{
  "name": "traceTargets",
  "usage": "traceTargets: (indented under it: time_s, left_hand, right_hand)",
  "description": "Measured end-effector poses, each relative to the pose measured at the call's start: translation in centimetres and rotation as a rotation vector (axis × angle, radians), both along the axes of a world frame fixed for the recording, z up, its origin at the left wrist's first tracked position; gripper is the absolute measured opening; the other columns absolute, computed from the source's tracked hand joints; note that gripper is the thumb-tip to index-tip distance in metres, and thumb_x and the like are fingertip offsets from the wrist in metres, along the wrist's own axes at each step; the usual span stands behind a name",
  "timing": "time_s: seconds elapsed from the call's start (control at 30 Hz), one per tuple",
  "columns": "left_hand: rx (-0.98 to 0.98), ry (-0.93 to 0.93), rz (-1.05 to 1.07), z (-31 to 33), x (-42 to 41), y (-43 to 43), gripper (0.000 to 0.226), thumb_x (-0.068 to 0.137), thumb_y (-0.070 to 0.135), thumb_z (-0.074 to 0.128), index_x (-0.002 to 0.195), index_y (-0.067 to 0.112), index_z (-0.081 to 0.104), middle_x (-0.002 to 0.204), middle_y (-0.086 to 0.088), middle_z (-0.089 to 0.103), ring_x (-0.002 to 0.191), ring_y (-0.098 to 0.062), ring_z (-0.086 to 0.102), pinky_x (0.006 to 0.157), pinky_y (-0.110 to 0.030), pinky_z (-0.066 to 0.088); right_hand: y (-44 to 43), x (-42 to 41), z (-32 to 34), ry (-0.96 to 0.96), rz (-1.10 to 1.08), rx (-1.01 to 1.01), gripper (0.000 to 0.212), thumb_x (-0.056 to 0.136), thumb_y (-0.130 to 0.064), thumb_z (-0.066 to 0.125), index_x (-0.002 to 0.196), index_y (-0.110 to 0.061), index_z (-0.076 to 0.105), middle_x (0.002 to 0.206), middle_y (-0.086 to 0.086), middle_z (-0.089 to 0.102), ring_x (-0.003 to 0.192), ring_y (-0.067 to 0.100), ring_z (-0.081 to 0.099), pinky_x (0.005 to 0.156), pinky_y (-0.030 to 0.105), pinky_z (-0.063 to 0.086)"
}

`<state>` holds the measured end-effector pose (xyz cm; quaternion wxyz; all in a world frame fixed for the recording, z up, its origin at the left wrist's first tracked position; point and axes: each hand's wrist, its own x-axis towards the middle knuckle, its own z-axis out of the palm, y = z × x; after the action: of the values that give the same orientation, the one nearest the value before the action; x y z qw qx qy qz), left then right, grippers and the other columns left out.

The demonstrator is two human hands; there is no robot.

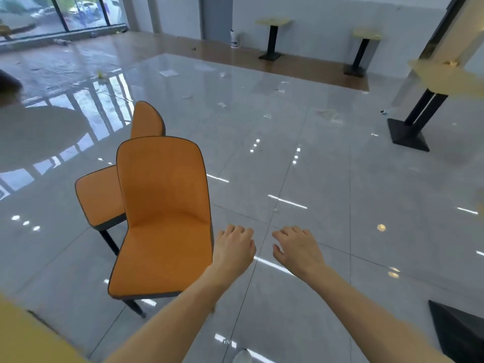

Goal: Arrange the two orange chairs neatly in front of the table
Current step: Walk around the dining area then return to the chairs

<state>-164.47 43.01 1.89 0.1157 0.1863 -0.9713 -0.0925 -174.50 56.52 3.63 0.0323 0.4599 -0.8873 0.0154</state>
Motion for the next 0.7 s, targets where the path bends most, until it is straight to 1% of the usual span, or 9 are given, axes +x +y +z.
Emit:
traceTargets:
  time_s: [0.03,0.1,0.17,0.27,0.37,0.47,0.53,0.63,0.7]
  left_hand:
    - [0.000,0.023,0.003,0.4,-2.3,-1.3,0.025,0.095,0.024,0.049,0.112,0.013,0.064,0.105,-0.005,0.069,0.101,-0.025,0.059,0.078,-0.036,0.044]
    - [-0.004,0.045,0.017,1.1,-6.2,-3.7,0.028,0.096,0.026,0.045,0.116,0.014,0.061,0.109,-0.004,0.067,0.103,-0.024,0.057,0.079,-0.034,0.042]
    - [-0.018,0.044,0.041,1.4,-9.8,-5.9,0.028,0.097,0.026,0.045,0.115,0.014,0.061,0.108,-0.004,0.067,0.102,-0.024,0.057,0.079,-0.034,0.042]
    - [0.001,0.020,0.093,1.2,-14.7,-9.3,0.026,0.096,0.026,0.047,0.111,0.014,0.063,0.106,-0.005,0.069,0.100,-0.024,0.059,0.078,-0.035,0.044]
    - [0.010,0.006,0.174,0.5,-19.2,-13.0,0.025,0.096,0.027,0.048,0.111,0.014,0.064,0.107,-0.004,0.069,0.102,-0.022,0.059,0.080,-0.035,0.047]
    - [-0.012,0.000,0.264,0.0,-23.8,-17.4,0.028,0.098,0.029,0.043,0.117,0.017,0.061,0.115,0.000,0.066,0.108,-0.019,0.056,0.087,-0.032,0.046]
    - [-0.018,0.013,0.338,0.0,-26.8,-20.5,0.029,0.098,0.030,0.043,0.119,0.018,0.060,0.117,0.001,0.065,0.110,-0.018,0.056,0.088,-0.031,0.047]
    - [-0.018,0.032,0.484,1.0,-30.5,-24.8,0.027,0.098,0.028,0.045,0.115,0.018,0.063,0.113,0.001,0.067,0.105,-0.017,0.058,0.085,-0.030,0.048]
    - [-0.017,0.046,0.606,2.0,-32.1,-27.6,0.024,0.095,0.026,0.049,0.108,0.017,0.067,0.106,0.000,0.070,0.099,-0.019,0.061,0.081,-0.032,0.049]
  right_hand:
    - [-1.4,-2.2,0.4,-0.001,0.006,-0.003,0.024,0.083,-0.025,0.061,0.101,-0.011,0.068,0.096,0.010,0.071,0.088,0.031,0.064,0.077,0.041,0.048]
    - [-3.9,-6.1,1.0,0.004,0.021,-0.011,0.023,0.081,-0.025,0.064,0.098,-0.011,0.069,0.094,0.009,0.072,0.085,0.030,0.065,0.076,0.040,0.049]
    - [-6.3,-9.9,1.6,0.008,0.040,0.000,0.023,0.079,-0.025,0.065,0.097,-0.012,0.070,0.093,0.009,0.072,0.085,0.030,0.065,0.076,0.039,0.050]
    - [-10.3,-15.7,1.7,-0.023,0.093,-0.021,0.028,0.086,-0.026,0.057,0.108,-0.011,0.066,0.104,0.010,0.069,0.095,0.031,0.061,0.082,0.040,0.046]
    - [-14.8,-21.3,1.2,-0.038,0.181,-0.063,0.029,0.087,-0.025,0.055,0.110,-0.010,0.064,0.106,0.011,0.068,0.098,0.032,0.060,0.084,0.040,0.045]
    - [-20.2,-27.2,0.7,-0.034,0.287,-0.082,0.027,0.085,-0.025,0.056,0.106,-0.011,0.066,0.102,0.010,0.070,0.094,0.031,0.062,0.081,0.041,0.046]
    - [-24.4,-31.2,0.7,-0.026,0.360,-0.095,0.023,0.081,-0.024,0.061,0.100,-0.012,0.068,0.094,0.008,0.071,0.088,0.030,0.064,0.076,0.040,0.048]
    - [-31.4,-36.0,1.7,0.010,0.505,-0.078,0.018,0.074,-0.024,0.066,0.089,-0.014,0.070,0.082,0.005,0.071,0.076,0.027,0.065,0.069,0.036,0.050]
    - [-36.1,-38.0,2.6,0.024,0.625,-0.087,0.017,0.072,-0.024,0.069,0.087,-0.015,0.070,0.079,0.004,0.071,0.073,0.025,0.065,0.067,0.036,0.051]
